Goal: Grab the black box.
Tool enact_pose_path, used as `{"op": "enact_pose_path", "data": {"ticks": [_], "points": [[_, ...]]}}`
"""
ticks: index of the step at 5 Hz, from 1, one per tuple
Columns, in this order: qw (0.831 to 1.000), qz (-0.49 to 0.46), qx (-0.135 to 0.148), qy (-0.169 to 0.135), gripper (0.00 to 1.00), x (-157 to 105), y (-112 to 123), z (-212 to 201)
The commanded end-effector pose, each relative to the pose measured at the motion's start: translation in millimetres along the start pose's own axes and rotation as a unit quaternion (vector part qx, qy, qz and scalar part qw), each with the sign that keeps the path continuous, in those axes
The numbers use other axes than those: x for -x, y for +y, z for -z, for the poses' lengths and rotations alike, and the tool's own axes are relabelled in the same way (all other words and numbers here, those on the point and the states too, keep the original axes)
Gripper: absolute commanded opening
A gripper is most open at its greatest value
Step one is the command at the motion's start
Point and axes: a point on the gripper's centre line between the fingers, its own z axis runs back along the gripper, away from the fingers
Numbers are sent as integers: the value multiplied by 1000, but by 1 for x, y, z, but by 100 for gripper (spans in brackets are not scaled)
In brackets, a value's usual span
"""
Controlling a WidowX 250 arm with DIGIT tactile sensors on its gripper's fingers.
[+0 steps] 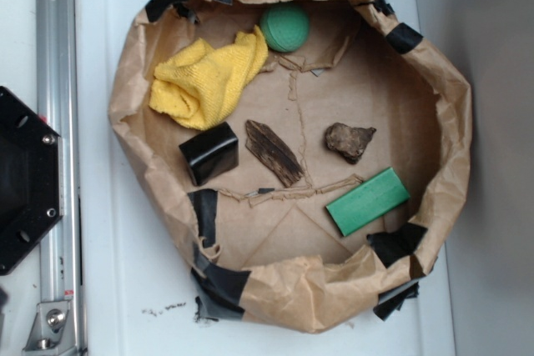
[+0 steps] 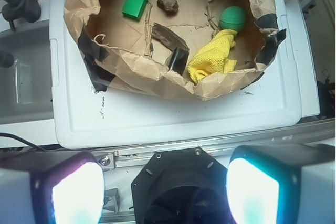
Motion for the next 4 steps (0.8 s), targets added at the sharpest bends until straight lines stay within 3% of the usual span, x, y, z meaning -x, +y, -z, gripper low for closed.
{"op": "enact_pose_path", "data": {"ticks": [1, 2, 3, 4], "points": [[1000, 0, 0, 0, 100, 0, 0, 0], [998, -49, -9, -33, 100, -45, 1, 36], [1000, -19, -11, -20, 100, -63, 11, 59], [1000, -19, -11, -20, 100, -63, 11, 59]]}}
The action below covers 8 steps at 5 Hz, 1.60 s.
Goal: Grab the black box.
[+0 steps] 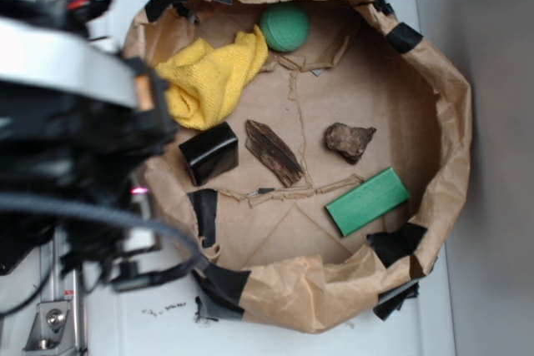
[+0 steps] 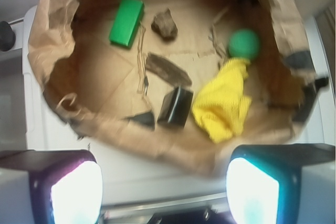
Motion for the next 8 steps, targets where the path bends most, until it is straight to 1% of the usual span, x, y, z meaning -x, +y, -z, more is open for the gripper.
{"op": "enact_pose_path", "data": {"ticks": [1, 2, 3, 4, 5, 6, 7, 8], "points": [[1000, -7, 1, -8, 100, -2, 2, -3], [1000, -7, 1, -8, 100, -2, 2, -3], [1000, -21, -10, -2, 100, -23, 8, 42], [999, -47, -12, 2, 100, -31, 16, 79], [998, -54, 0, 16, 100, -27, 9, 99], [997, -73, 10, 38, 100, -22, 8, 130], [996, -74, 12, 53, 100, -21, -2, 157], [998, -51, -9, 42, 100, -30, -9, 175]]}}
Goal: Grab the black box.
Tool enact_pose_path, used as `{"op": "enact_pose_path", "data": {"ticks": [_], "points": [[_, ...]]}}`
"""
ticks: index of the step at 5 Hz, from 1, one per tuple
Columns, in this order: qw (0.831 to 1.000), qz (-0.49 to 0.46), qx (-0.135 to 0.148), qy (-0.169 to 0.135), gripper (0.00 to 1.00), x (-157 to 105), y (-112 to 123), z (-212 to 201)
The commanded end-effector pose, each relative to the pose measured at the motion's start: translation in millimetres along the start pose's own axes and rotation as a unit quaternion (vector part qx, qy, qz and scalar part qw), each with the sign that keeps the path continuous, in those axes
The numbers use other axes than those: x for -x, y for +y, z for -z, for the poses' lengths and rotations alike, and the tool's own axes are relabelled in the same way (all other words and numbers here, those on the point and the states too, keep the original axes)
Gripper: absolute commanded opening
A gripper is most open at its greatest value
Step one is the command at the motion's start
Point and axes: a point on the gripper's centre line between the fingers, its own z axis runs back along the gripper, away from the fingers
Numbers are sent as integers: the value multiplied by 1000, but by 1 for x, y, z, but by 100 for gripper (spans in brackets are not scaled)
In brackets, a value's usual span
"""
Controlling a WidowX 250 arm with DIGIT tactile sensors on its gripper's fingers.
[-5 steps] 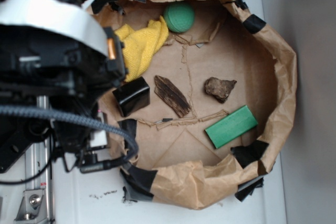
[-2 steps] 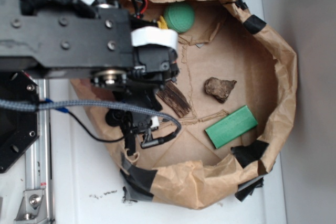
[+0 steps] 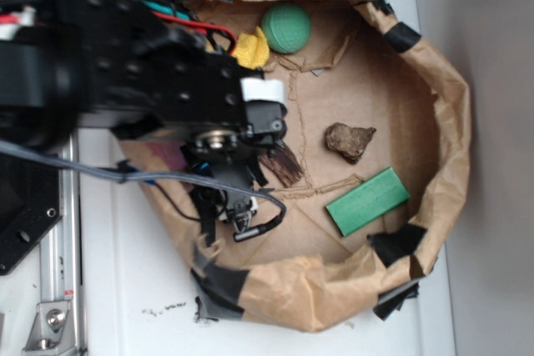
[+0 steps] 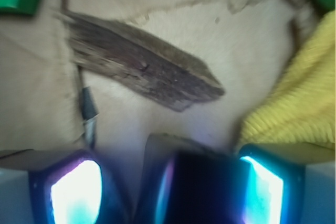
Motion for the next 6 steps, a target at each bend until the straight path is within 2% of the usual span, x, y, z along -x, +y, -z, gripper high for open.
{"op": "enact_pose_path", "data": {"ticks": [1, 3, 4, 5, 6], "points": [[998, 38, -24, -46, 0, -19, -15, 6], [980, 139, -42, -136, 0, -19, -8, -96], [974, 120, -74, -179, 0, -17, -1, -147], [976, 130, -37, -168, 0, -19, 6, -184], [979, 133, -31, -150, 0, -22, 3, -183]]}}
